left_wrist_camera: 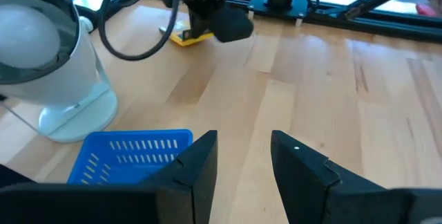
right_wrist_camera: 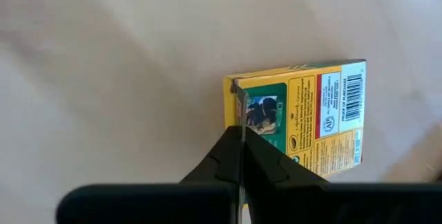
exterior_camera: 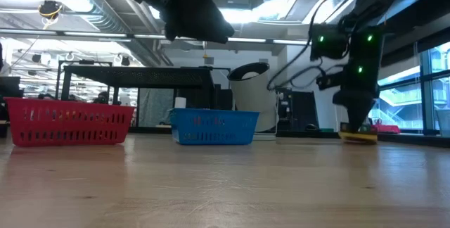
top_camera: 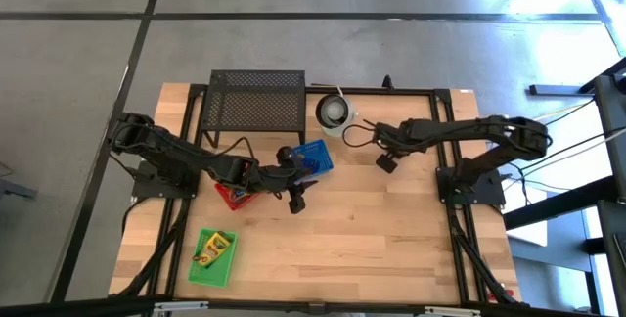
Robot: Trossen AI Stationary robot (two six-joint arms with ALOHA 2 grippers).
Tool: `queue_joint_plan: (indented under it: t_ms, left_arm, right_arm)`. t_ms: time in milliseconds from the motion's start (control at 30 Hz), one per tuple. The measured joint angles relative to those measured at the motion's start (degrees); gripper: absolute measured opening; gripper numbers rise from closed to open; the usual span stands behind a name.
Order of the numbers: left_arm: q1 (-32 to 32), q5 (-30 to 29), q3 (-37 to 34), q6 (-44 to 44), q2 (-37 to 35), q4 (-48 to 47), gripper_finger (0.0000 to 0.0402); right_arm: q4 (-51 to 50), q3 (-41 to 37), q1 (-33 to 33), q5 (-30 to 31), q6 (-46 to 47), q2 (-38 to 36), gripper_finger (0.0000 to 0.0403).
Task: Pick & Place Office Desk Supplies
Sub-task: Put the crayon box into the green bin
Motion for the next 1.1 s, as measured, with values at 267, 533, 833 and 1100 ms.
queue_joint_plan:
  t_ms: [267, 533, 833, 1100]
  left_arm:
    - [-0.3, 0.0, 0.0, 7.0, 0.0, 0.0, 0.0130]
    - [-1.5, 1.6, 0.0, 12.5, 0.1, 3.6, 0.0145]
    - [-2.6, 10.6, 0.0, 19.7, 6.7, 19.6, 0.0206]
    - [-2.0, 11.2, 0.0, 25.7, 15.1, 37.6, 0.0220]
  right_arm:
    - [0.8, 0.0, 9.4, -10.9, -4.3, -9.3, 0.0006]
    - [7.3, 0.0, 20.0, -18.7, -5.6, -15.8, 0.0006]
    - [17.6, 0.1, 27.1, -23.2, -7.1, -17.0, 0.0005]
    - [27.2, 0.1, 31.8, -23.2, -11.4, -16.9, 0.0005]
